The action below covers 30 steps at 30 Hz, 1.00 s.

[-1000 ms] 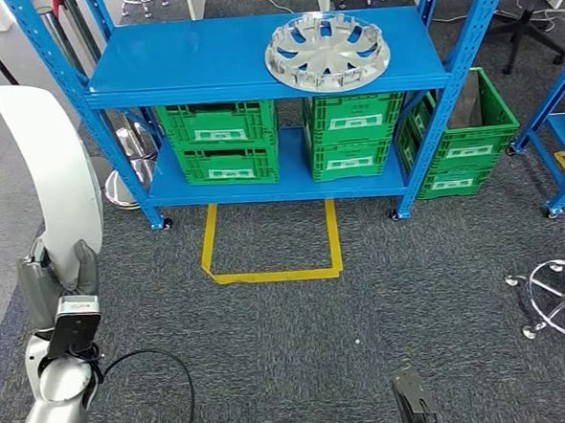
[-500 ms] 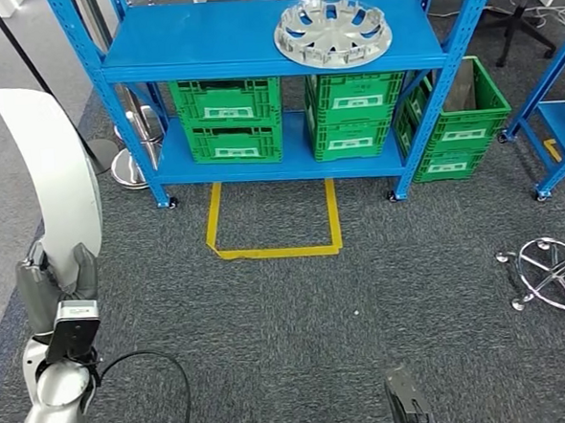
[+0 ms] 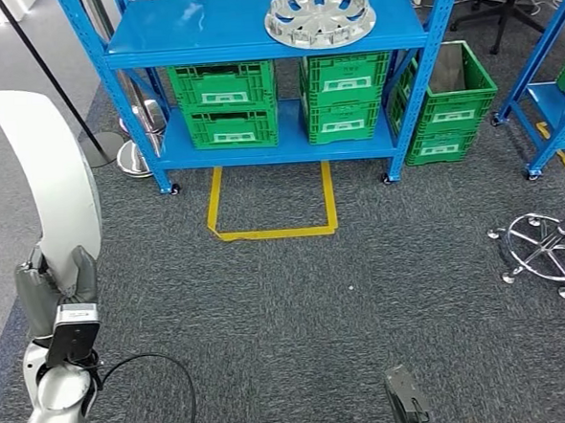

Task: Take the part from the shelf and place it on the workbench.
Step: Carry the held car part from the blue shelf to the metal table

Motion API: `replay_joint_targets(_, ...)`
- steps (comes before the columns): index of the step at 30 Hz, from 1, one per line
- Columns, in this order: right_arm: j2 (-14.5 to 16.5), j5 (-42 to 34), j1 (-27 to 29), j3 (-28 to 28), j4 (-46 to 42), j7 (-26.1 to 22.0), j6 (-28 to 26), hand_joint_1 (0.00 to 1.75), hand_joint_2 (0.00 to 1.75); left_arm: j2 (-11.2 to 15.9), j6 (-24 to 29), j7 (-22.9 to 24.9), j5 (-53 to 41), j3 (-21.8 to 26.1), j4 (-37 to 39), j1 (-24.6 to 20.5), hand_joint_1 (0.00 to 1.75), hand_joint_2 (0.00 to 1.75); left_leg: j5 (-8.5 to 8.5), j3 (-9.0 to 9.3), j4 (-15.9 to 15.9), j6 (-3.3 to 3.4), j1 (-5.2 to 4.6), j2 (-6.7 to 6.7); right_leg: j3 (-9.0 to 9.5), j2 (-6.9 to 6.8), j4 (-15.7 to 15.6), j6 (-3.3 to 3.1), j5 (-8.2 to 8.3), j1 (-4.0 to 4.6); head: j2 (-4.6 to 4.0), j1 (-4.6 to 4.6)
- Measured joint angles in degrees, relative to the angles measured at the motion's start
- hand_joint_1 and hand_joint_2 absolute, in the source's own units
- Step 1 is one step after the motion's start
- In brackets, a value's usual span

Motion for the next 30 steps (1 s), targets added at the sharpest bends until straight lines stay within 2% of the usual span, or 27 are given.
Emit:
replay_joint_targets(1, 0.0, 0.0, 0.0, 0.0, 0.0, 0.0, 0.0, 0.0, 0.0, 0.0, 0.0, 0.0, 0.0, 0.0, -0.1, -0.1, 1.75, 1.75, -0.83, 2.39, -3.7, 0.27, -0.12, -0.05, -0.56, 0.02, 0.3, 0.26, 0.52, 0.04, 0.0, 0.03)
replay_joint_targets(2, 0.0, 0.0, 0.0, 0.0, 0.0, 0.0, 0.0, 0.0, 0.0, 0.0, 0.0, 0.0, 0.0, 0.0, -0.1, -0.1, 1.75, 1.75, -1.63, 3.83, -6.2, 0.53, -0.28, -0.09, -0.94, 0.02, 0.4, 0.55, 1.11, 0.03, 0.0, 0.04)
replay_joint_targets(3, 0.0, 0.0, 0.0, 0.0, 0.0, 0.0, 0.0, 0.0, 0.0, 0.0, 0.0, 0.0, 0.0, 0.0, -0.2, -0.1, 1.75, 1.75, -1.77, 4.14, -7.4, 0.79, -0.43, -0.08, -1.19, 0.03, 0.3, 0.85, 1.78, -0.03, 0.0, 0.05)
replay_joint_targets(4, 0.0, 0.0, 0.0, -0.1, 0.0, 0.0, 0.0, 0.0, 0.0, 0.0, 0.0, 0.0, 0.0, 0.0, -0.2, -0.1, 1.75, 1.75, -1.21, 3.67, -7.6, 1.12, -0.38, -0.01, -1.48, 0.08, 0.1, 1.15, 2.26, -0.13, 0.0, 0.0)
replay_joint_targets(5, 0.0, 0.0, 0.1, -0.1, 0.0, 0.0, 0.0, 0.0, 0.0, 0.0, 0.0, 0.0, 0.0, 0.0, -0.1, -0.1, 1.75, 1.75, -0.41, 3.02, -7.9, 1.53, -0.31, 0.09, -1.88, 0.19, 0.3, 1.45, 1.76, -0.19, 0.0, -0.02)
replay_joint_targets(6, 0.0, 0.0, 0.2, -0.1, 0.0, 0.0, 0.0, 0.0, 0.0, -0.1, 0.0, 0.0, 0.0, 0.0, -0.1, -0.1, 1.75, 1.75, 0.48, 2.21, -8.1, 1.95, -0.18, 0.21, -2.47, 0.3, 1.2, 1.75, 0.1, -0.22, 0.0, 0.08)
replay_joint_targets(7, 0.0, 0.0, 0.3, -0.1, 0.0, 0.0, 0.0, 0.0, 0.0, -0.1, 0.0, 0.0, 0.0, 0.0, -0.1, -0.1, 1.75, 1.75, 1.41, 1.25, -8.3, 2.29, -0.03, 0.33, -3.25, 0.4, 3.2, 2.0, -2.66, -0.27, 0.0, 0.21)
replay_joint_targets(9, 0.0, 0.0, 0.3, -0.1, 0.0, 0.0, 0.0, 0.0, 0.0, -0.1, 0.0, 0.0, 0.0, 0.0, -0.1, -0.1, 1.75, 1.75, 3.15, -0.9, -8.2, 2.57, -0.05, 0.4, -4.72, 0.42, 10.0, 2.4, -8.56, -0.43, 0.0, 0.44)
replay_joint_targets(10, 0.0, 0.1, 0.3, -0.1, 0.0, 0.0, 0.0, 0.0, 0.0, -0.1, 0.0, 0.0, 0.0, 0.0, -0.1, -0.1, 1.75, 1.75, 4.02, -2.05, -8.1, 2.55, -0.06, 0.42, -5.01, 0.42, 13.5, 2.57, -9.78, -0.52, 0.0, 0.45)
replay_joint_targets(11, 0.0, 0.2, 0.3, -0.1, 0.0, 0.0, 0.0, 0.0, 0.0, -0.2, 0.0, 0.0, 0.0, 0.0, -0.1, 0.0, 1.75, 1.75, 4.88, -3.24, -8.0, 2.47, -0.05, 0.43, -4.72, 0.41, 15.8, 2.73, -9.36, -0.59, 0.0, 0.45)
replay_joint_targets(12, 0.0, 0.4, 0.3, -0.2, 0.0, 0.1, 0.0, 0.0, 0.0, -0.2, 0.0, 0.0, 0.0, 0.0, -0.1, 0.0, 1.75, 1.75, 5.7, -4.45, -7.8, 2.33, -0.02, 0.43, -3.71, 0.41, 16.5, 2.83, -7.73, -0.67, 0.0, 0.48)
replay_joint_targets(13, 0.0, 0.6, 0.3, -0.4, 0.0, 0.1, -0.1, 0.0, 0.0, -0.2, 0.1, 0.0, 0.0, 0.0, -0.1, 0.1, 1.75, 1.75, 6.49, -5.6, -7.6, 2.12, 0.04, 0.43, -1.77, 0.41, 15.3, 2.91, -5.8, -0.75, 0.0, 0.47)
replay_joint_targets(14, 0.0, 0.9, 0.2, -0.5, 0.0, 0.2, -0.1, 0.0, 0.0, -0.3, 0.1, 0.0, 0.0, 0.0, -0.1, 0.1, 1.75, 1.75, 7.22, -6.57, -7.4, 1.85, 0.09, 0.42, 1.07, 0.42, 12.3, 2.94, -4.73, -0.84, 0.01, 0.49)
replay_joint_targets(15, 0.0, 1.2, 0.1, -0.6, -0.1, 0.3, -0.1, 0.0, 0.0, -0.3, 0.1, 0.0, 0.0, 0.1, -0.2, 0.1, 1.75, 1.75, 7.78, -7.41, -7.1, 1.53, 0.07, 0.42, 4.73, 0.43, 7.8, 2.89, -5.06, -0.86, 0.01, 0.5)
replay_joint_targets(16, 0.0, 1.5, -0.1, -0.8, -0.2, 0.3, -0.1, 0.0, 0.0, -0.2, 0.1, 0.0, 0.1, 0.1, -0.2, 0.1, 1.75, 1.75, 8.37, -8.02, -6.8, 1.17, 0.02, 0.43, 7.84, 0.45, 3.3, 2.66, -6.42, -0.85, 0.01, 0.52)
replay_joint_targets(17, 0.0, 1.8, -0.1, -1.0, -0.3, 0.4, -0.2, 0.0, 0.0, -0.2, 0.1, 0.0, 0.1, 0.2, -0.2, 0.1, 1.75, 1.75, 8.99, -8.39, -6.6, 0.82, -0.03, 0.46, 9.94, 0.48, 0.0, 2.34, -7.83, -0.77, 0.01, 0.5)
replay_joint_targets(18, 0.0, 2.0, -0.1, -1.2, -0.3, 0.4, -0.2, 0.0, 0.0, -0.2, 0.1, 0.0, 0.2, 0.2, -0.3, 0.1, 1.75, 1.75, 9.6, -8.62, -6.7, 0.46, -0.03, 0.49, 10.92, 0.51, -2.0, 1.92, -8.72, -0.62, 0.0, 0.51)
replay_joint_targets(20, 0.0, 2.3, 0.2, -1.5, -0.4, 0.5, -0.3, 0.0, 0.0, -0.3, 0.1, 0.0, 0.4, 0.3, -0.2, 0.2, 1.75, 1.75, 10.12, -8.92, -6.8, -0.24, 0.23, 0.46, 10.18, 0.39, -2.1, 0.92, -8.21, -0.54, 0.0, 0.49)
replay_joint_targets(21, 0.1, 2.5, 0.3, -1.5, -0.4, 0.6, -0.3, 0.0, 0.0, -0.3, 0.0, 0.0, 0.5, 0.3, -0.2, 0.3, 1.75, 1.75, 8.96, -9.19, -6.1, -0.57, 0.34, 0.41, 9.75, 0.29, -2.1, 0.46, -7.68, -0.56, 0.0, 0.48)
replay_joint_targets(22, 0.1, 2.7, 0.4, -1.6, -0.4, 0.6, -0.3, 0.0, 0.0, -0.3, 0.0, 0.0, 0.6, 0.4, -0.2, 0.5, 1.75, 1.75, 6.72, -9.65, -4.4, -0.83, 0.42, 0.36, 9.25, 0.19, -2.1, 0.04, -7.08, -0.61, 0.0, 0.4)
replay_joint_targets(24, 0.1, 3.1, 0.4, -2.0, -0.4, 0.6, -0.2, 0.0, 0.0, -0.3, 0.0, 0.0, 0.7, 0.5, -0.2, 0.5, 1.75, 1.75, 0.84, -10.98, 2.4, -1.18, 0.44, 0.31, 8.39, 0.16, -2.0, -0.41, -5.95, -0.52, 0.0, 0.26)
replay_joint_targets(25, 0.1, 3.3, 0.5, -2.1, -0.4, 0.6, -0.2, 0.0, 0.0, -0.3, 0.0, 0.0, 0.8, 0.5, -0.2, 0.5, 1.75, 1.75, -1.1, -11.62, 6.1, -1.26, 0.44, 0.3, 7.94, 0.16, -2.0, -0.48, -5.42, -0.42, 0.0, 0.21)
replay_joint_targets(26, 0.1, 3.4, 0.5, -2.3, -0.4, 0.5, -0.1, 0.0, 0.0, -0.3, 0.0, 0.0, 0.8, 0.6, -0.2, 0.6, 1.75, 1.75, -1.73, -11.8, 8.8, -1.24, 0.43, 0.29, 7.45, 0.16, -1.9, -0.48, -4.95, -0.31, 0.0, 0.21)
replay_joint_targets(27, 0.1, 3.4, 0.7, -2.4, -0.5, 0.5, 0.0, 0.0, 0.0, -0.3, 0.0, 0.0, 0.8, 0.6, -0.2, 0.6, 1.75, 1.75, -1.2, -11.15, 9.5, -1.09, 0.39, 0.27, 6.84, 0.16, -1.7, -0.46, -4.59, -0.18, 0.0, 0.19)
replay_joint_targets(28, 0.1, 3.5, 0.8, -2.6, -0.5, 0.4, 0.0, 0.0, 0.0, -0.4, 0.0, 0.0, 0.8, 0.6, -0.2, 0.6, 1.75, 1.75, 0.05, -9.53, 8.0, -0.79, 0.31, 0.26, 6.31, 0.15, -1.5, -0.42, -4.32, -0.06, 0.0, 0.2)
replay_joint_targets(29, 0.1, 3.5, 0.9, -2.8, -0.5, 0.3, 0.1, 0.0, 0.0, -0.4, 0.0, 0.0, 0.8, 0.6, -0.2, 0.6, 1.75, 1.75, 1.5, -7.06, 4.6, -0.31, 0.16, 0.21, 5.89, 0.15, -1.3, -0.4, -4.18, 0.03, 0.0, 0.19)
replay_joint_targets(30, 0.2, 3.5, 0.9, -3.0, -0.5, 0.2, 0.1, 0.0, 0.0, -0.4, 0.0, 0.0, 0.8, 0.6, -0.3, 0.6, 1.75, 1.75, 2.25, -4.45, 0.8, 0.28, -0.01, 0.17, 5.57, 0.14, -1.1, -0.34, -4.08, 0.16, 0.0, 0.22)
